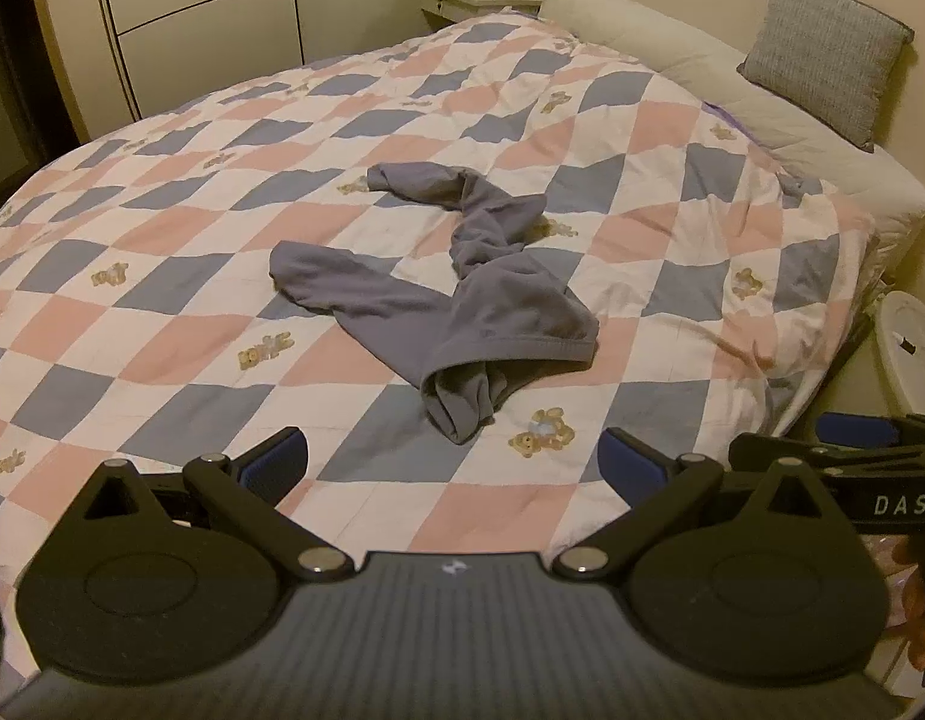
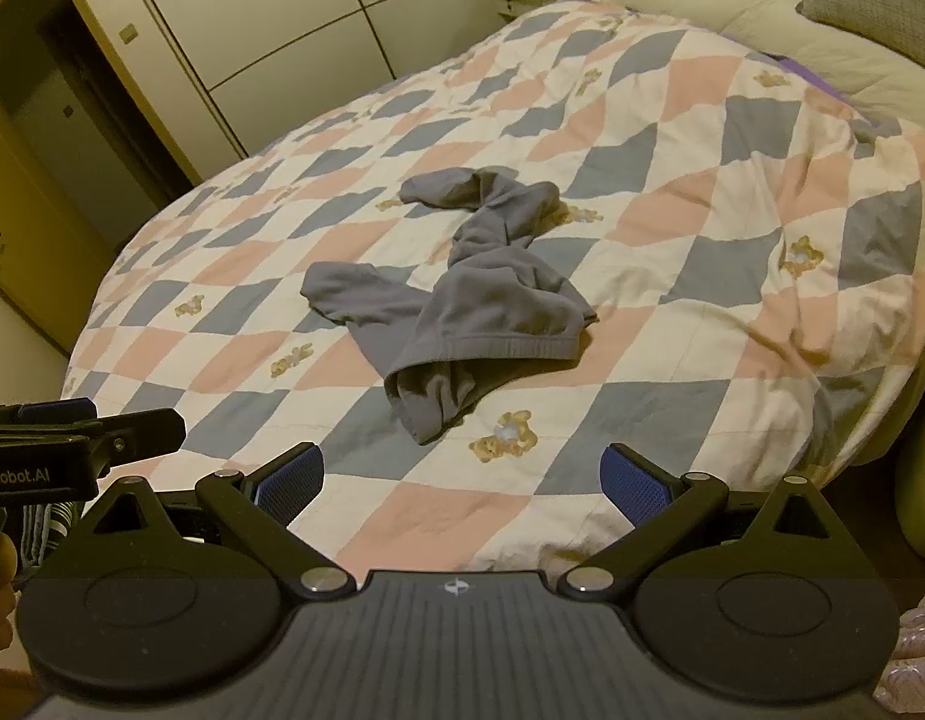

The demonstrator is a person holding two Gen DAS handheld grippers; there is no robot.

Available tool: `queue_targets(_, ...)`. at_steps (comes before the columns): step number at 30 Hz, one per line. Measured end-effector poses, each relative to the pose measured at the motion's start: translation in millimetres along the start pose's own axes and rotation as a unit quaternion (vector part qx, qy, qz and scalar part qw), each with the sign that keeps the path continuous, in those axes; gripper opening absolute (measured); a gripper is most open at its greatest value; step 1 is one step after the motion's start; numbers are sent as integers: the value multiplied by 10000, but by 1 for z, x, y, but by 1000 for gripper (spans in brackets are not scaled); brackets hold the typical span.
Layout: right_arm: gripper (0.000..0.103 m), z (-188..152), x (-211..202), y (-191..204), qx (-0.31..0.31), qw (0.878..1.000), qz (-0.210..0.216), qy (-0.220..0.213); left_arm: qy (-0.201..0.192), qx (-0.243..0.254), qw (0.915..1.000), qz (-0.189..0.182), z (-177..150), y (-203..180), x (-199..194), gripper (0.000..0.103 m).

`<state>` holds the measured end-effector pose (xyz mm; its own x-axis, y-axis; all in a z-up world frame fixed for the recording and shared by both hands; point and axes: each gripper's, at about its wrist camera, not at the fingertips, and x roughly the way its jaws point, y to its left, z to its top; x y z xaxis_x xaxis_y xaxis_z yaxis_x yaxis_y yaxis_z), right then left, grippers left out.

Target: Fold clothes

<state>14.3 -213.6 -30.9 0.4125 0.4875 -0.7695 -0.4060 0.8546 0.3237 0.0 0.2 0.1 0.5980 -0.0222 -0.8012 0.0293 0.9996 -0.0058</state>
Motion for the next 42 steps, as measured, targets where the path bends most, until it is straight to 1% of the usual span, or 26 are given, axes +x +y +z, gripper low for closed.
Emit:
queue_targets(4, 101, -1, 3, 1, -11, 10000, -2, 14, -54, 62, 10000, -13, -1, 3, -2, 102)
queue_targets(6, 101, -2, 2, -3, 6, 10000, 20, 16, 50, 128, 9999, 101, -3, -2, 4, 102)
queue_targets(9, 101, -4, 6, -3, 0, 10000, 2, -2, 33, 136, 9998, 115, -4, -5, 2, 102)
queue_targets(13, 101, -2, 5, 2, -7, 10000, -29, -9, 128, 95, 9999, 23, 2, 2, 3, 102)
queue_targets(22, 101, 1, 8, 2, -39, 10000, -40, -25, 94, 115, 9999, 7, 3, 0, 7, 102)
queue_targets(42, 101, 22, 26, 26, -302, 9995, 18, 28, 64, -50, 9999, -75, 15, 25, 13, 102)
